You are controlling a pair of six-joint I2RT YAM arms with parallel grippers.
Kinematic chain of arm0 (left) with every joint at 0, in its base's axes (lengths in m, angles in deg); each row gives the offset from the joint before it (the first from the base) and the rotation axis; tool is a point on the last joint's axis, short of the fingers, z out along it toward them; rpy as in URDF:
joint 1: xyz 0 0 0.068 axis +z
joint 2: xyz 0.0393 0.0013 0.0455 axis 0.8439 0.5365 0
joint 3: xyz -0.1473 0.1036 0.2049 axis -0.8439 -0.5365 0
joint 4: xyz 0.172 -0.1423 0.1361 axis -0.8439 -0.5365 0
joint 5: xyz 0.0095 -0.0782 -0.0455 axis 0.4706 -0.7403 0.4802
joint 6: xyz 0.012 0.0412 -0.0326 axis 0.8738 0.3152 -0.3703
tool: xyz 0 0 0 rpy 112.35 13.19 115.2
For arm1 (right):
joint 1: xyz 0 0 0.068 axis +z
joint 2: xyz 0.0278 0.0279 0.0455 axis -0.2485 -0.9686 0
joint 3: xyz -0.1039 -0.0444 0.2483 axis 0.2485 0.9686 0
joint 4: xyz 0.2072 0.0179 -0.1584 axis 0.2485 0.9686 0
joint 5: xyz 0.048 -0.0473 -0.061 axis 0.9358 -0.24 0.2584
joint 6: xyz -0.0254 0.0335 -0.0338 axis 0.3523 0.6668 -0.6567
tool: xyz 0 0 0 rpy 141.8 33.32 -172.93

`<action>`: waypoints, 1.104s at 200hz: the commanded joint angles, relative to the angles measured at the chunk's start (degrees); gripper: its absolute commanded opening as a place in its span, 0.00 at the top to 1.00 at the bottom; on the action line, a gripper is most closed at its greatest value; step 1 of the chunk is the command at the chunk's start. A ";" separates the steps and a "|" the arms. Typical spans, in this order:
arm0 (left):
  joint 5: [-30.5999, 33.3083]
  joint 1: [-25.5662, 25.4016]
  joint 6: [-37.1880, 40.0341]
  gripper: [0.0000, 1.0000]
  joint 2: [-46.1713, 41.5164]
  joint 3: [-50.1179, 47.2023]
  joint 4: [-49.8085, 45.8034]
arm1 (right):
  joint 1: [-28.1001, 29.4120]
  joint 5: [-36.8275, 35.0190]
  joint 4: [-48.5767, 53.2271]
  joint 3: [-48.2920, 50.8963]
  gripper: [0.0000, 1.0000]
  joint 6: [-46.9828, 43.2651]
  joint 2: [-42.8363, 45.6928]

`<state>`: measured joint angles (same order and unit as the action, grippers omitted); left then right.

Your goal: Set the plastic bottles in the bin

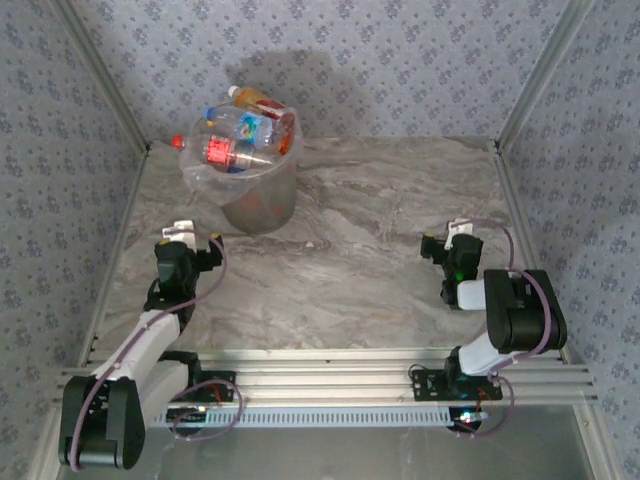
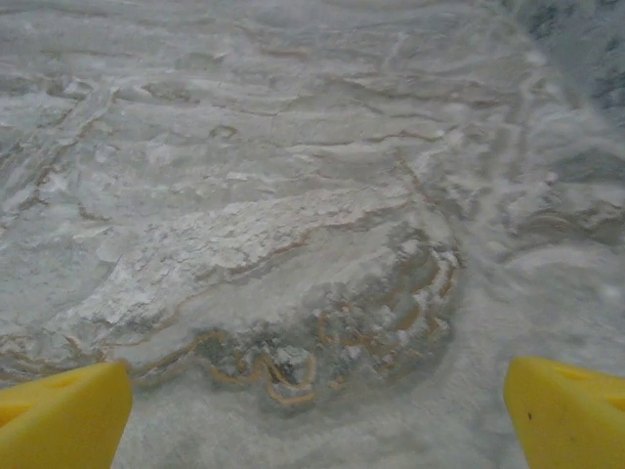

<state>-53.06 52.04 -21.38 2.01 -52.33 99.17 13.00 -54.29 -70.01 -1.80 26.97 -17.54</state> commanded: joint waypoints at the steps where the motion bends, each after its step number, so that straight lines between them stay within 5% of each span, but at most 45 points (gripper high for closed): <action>1: -0.03 0.61 1.17 0.00 -0.64 -0.34 4.13 | -1.07 7.05 1.25 -3.22 0.00 -1.27 0.37; 133: -12.15 7.29 2.76 0.00 32.04 -1.19 39.00 | -0.65 6.17 1.21 -3.23 0.00 -1.62 0.45; 147: -13.10 7.49 2.96 0.00 35.19 0.66 38.87 | -0.59 6.19 1.25 -3.22 0.00 -1.70 0.44; 163: -13.52 7.75 2.97 0.00 35.10 6.56 27.16 | -0.56 6.17 1.25 -3.21 0.00 -1.66 0.43; 221: -12.85 7.77 2.74 0.00 35.11 6.23 27.62 | -0.67 6.29 1.25 -3.24 0.00 -1.59 0.45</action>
<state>-64.62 59.45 -18.87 37.33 -46.71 127.36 12.39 -48.39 -69.07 -4.53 26.18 -17.50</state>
